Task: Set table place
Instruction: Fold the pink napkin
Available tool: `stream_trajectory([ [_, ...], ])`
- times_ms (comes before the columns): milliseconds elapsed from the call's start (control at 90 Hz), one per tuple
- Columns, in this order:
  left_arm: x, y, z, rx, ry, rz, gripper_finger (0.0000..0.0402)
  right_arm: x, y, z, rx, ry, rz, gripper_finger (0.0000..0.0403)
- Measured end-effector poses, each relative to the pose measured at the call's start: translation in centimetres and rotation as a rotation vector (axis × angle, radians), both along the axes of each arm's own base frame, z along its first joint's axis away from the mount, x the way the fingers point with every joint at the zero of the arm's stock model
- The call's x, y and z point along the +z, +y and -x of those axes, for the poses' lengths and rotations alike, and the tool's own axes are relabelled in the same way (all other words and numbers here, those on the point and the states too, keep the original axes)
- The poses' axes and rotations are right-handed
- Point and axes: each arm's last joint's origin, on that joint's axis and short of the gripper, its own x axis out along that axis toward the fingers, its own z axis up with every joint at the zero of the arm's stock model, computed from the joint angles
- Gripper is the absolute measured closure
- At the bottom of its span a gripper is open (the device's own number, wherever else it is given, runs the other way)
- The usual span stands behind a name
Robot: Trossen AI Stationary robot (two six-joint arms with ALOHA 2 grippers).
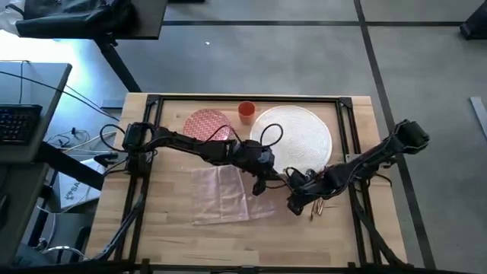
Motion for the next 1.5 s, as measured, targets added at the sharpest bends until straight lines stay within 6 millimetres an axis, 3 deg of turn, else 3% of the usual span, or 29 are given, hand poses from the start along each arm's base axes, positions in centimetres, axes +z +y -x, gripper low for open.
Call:
stream_trajectory([
  [178, 0.9, -0.3, 0.0, -0.007, 0.005, 0.000, 0.0401, -0.3, -0.1, 0.0, 0.054, -0.003, 0.032, 0.0251],
  [367, 3.6, -0.3, 1.5, 0.008, -0.009, -0.047, 0.0401, -0.2, -0.5, -0.7, 0.114, -0.042, 0.016, 0.0384],
  [522, 5.7, 0.3, 3.3, 0.061, 0.017, -0.146, 0.0401, 1.7, -1.8, -2.1, 0.095, -0.066, 0.065, 0.0401],
  [767, 9.1, 2.0, 5.5, 0.184, -0.029, -0.248, 0.0401, 7.8, -5.8, -3.9, 0.083, -0.009, 0.292, 0.0403],
  [956, 11.6, 4.0, 6.5, 0.302, -0.146, -0.338, 0.0401, 13.3, -9.7, -3.7, 0.046, 0.074, 0.477, 0.0403],
  [1178, 14.0, 7.9, 6.9, 0.426, -0.322, -0.458, 0.0401, 20.2, -13.6, -3.0, -0.067, 0.028, 0.670, 0.0403],
  [1333, 17.0, 9.8, 7.4, 0.473, -0.431, -0.542, 0.0401, 24.5, -14.5, -1.8, -0.113, 0.010, 0.809, 0.0403],
  [1500, 20.2, 10.9, 8.0, 0.472, -0.517, -0.634, 0.0401, 27.8, -14.1, -0.7, -0.166, 0.001, 0.942, 0.0403],
])
